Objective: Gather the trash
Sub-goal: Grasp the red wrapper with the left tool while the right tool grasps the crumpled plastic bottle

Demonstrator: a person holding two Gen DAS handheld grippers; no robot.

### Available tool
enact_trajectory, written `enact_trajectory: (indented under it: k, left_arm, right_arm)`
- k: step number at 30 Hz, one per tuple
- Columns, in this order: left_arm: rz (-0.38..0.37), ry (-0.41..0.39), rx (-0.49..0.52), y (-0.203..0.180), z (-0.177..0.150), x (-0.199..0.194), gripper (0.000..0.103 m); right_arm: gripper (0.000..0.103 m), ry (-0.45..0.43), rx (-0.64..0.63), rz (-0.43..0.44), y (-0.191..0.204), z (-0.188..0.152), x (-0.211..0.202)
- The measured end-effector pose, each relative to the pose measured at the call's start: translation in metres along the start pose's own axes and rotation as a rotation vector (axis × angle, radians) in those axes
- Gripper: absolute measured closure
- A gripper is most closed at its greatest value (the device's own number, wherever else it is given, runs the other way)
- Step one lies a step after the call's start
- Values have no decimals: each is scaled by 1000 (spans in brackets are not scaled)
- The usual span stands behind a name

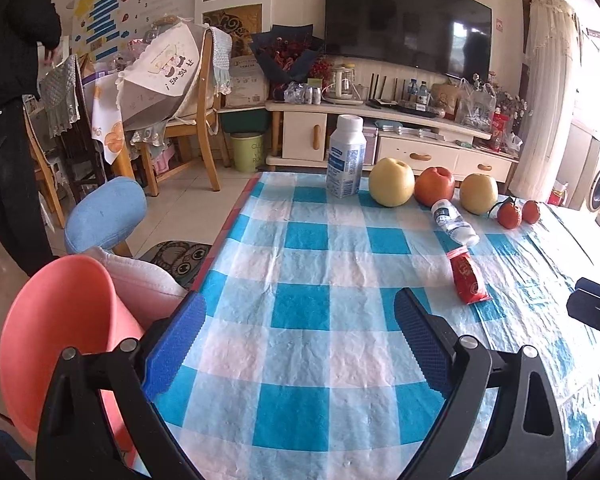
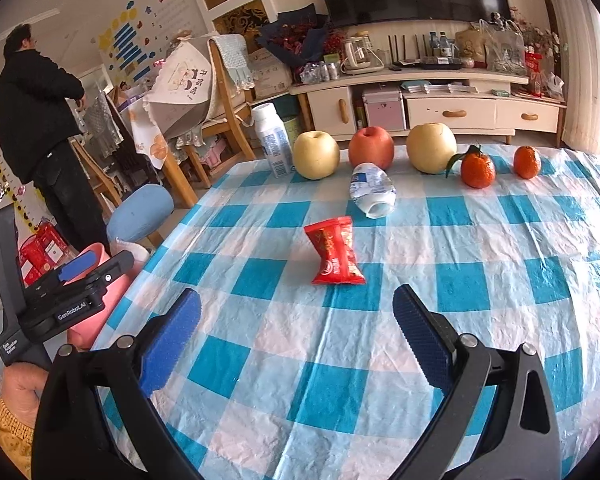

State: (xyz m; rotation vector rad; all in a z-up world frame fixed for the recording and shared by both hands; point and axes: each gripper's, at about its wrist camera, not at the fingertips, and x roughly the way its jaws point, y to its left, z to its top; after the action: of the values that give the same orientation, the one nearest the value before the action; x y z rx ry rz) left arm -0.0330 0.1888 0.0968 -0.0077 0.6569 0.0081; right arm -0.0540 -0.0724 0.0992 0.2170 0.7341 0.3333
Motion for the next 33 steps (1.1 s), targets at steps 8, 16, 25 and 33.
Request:
enact_trajectory:
  k: [8, 16, 25, 33]
  left_arm:
    - [-127, 37, 19, -32, 4, 17, 9]
    - [-226, 95, 60, -84, 0, 42, 9]
    - [-278, 184, 13, -119, 2, 90, 9]
    - [-308, 237, 14, -148, 2, 126, 12]
  right_arm:
    - [6, -2, 97, -52, -46, 13, 7]
    - [6, -3, 165, -85, -94, 34, 42]
    - [6, 44, 204, -21, -120, 53, 95]
    - [6, 52, 120, 8, -109, 75, 131]
